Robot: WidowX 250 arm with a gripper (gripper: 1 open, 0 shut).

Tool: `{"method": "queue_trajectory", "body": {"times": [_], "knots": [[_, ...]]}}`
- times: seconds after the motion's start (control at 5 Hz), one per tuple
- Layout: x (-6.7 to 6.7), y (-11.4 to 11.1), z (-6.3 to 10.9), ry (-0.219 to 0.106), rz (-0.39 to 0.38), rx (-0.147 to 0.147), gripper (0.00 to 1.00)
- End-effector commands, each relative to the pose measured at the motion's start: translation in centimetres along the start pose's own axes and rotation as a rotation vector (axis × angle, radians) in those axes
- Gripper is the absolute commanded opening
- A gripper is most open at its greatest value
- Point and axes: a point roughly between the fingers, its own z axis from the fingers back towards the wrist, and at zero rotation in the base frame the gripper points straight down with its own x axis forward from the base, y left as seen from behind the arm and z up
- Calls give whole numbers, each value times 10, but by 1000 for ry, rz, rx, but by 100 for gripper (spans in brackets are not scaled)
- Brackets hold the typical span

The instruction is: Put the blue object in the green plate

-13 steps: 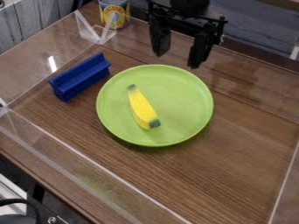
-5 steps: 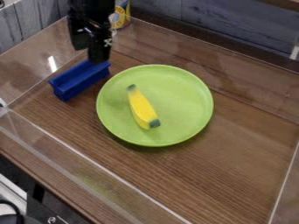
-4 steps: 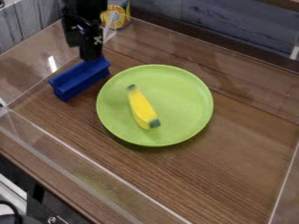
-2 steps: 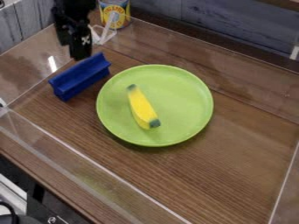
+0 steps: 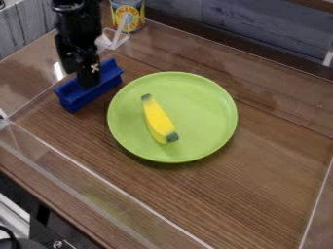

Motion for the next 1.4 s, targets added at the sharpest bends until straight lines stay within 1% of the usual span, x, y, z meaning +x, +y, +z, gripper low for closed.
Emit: {"method": "queue_trajectory", "body": {"times": [0.0,0.4,0.8,1.0,1.2], "knots": [[6,10,9,-38,60,25,100],[10,11,-11,-40,206,-10,100],[8,10,-18,-41,166,-26,100],[10,11,-32,-44,140,-31,100],[11,11,-36,-43,116,-39,100]]}}
